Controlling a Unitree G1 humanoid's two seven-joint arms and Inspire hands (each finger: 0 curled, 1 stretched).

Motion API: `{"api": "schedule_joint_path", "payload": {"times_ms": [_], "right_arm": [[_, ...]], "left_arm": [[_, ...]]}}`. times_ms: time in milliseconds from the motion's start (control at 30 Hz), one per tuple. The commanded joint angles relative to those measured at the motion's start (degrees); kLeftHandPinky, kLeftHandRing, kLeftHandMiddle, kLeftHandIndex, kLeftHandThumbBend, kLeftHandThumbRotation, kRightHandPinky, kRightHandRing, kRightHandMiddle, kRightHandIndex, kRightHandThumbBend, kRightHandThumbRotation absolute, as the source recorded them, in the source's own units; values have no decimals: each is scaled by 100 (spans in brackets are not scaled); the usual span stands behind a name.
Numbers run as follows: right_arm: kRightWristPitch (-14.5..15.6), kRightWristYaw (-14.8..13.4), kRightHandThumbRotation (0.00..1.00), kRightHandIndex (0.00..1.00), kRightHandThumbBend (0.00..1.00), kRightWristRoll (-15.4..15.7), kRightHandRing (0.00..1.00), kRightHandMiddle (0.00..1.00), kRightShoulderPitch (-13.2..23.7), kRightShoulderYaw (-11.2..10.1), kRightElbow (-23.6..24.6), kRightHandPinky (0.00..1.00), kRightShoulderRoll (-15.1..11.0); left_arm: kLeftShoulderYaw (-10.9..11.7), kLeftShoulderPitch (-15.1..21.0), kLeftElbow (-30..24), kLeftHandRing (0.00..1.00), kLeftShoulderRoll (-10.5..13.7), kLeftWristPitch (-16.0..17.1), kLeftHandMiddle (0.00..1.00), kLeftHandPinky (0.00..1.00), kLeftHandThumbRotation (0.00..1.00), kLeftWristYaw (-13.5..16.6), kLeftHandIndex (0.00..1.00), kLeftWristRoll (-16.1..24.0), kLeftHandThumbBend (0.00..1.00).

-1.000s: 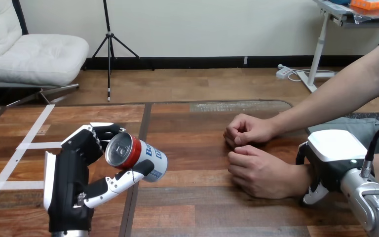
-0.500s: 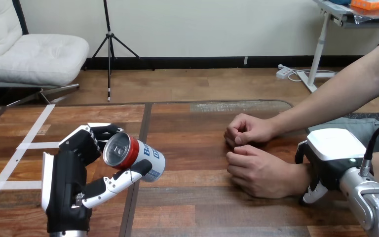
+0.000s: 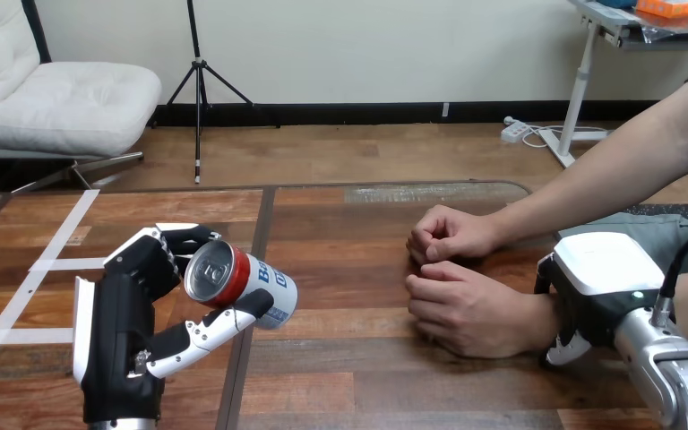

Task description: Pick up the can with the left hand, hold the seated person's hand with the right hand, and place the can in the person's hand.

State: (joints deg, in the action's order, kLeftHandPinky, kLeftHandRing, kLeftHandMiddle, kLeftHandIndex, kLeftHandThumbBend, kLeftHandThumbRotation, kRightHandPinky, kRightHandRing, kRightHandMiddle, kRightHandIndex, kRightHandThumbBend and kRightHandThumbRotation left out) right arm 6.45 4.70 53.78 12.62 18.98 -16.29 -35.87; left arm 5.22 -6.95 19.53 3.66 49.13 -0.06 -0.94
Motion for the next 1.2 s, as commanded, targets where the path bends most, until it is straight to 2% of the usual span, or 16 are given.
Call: {"api": "schedule_joint_path", "payload": {"times_ms": [0, 233, 633, 1000, 1167], "right_arm": [[-146, -58, 0, 51, 87, -184, 34, 44, -168, 201, -302, 26, 260], [-168, -165, 0, 51, 84, -311, 38, 48, -169, 154, -279, 30, 261], [-75, -121, 0, 51, 78, -345, 39, 49, -145, 148, -188, 32, 193], [-186, -297, 0, 50, 80, -353, 39, 48, -109, 125, -311, 31, 146], [-133, -221, 0, 50, 82, -396, 39, 49, -82, 96, -316, 32, 156]], "left_arm": [[3, 167, -380, 42, -37, 67, 47, 41, 0, 26, 50, 43, 75], [-4, 179, -362, 42, -44, 71, 47, 41, 0, 20, 50, 33, 75], [5, 222, -305, 42, -53, 106, 47, 42, 0, 47, 50, 84, 75], [-4, 204, -353, 42, -90, 25, 47, 42, 0, 85, 50, 115, 75], [-1, 215, -327, 42, -88, 42, 47, 42, 0, 86, 50, 118, 75]]}}
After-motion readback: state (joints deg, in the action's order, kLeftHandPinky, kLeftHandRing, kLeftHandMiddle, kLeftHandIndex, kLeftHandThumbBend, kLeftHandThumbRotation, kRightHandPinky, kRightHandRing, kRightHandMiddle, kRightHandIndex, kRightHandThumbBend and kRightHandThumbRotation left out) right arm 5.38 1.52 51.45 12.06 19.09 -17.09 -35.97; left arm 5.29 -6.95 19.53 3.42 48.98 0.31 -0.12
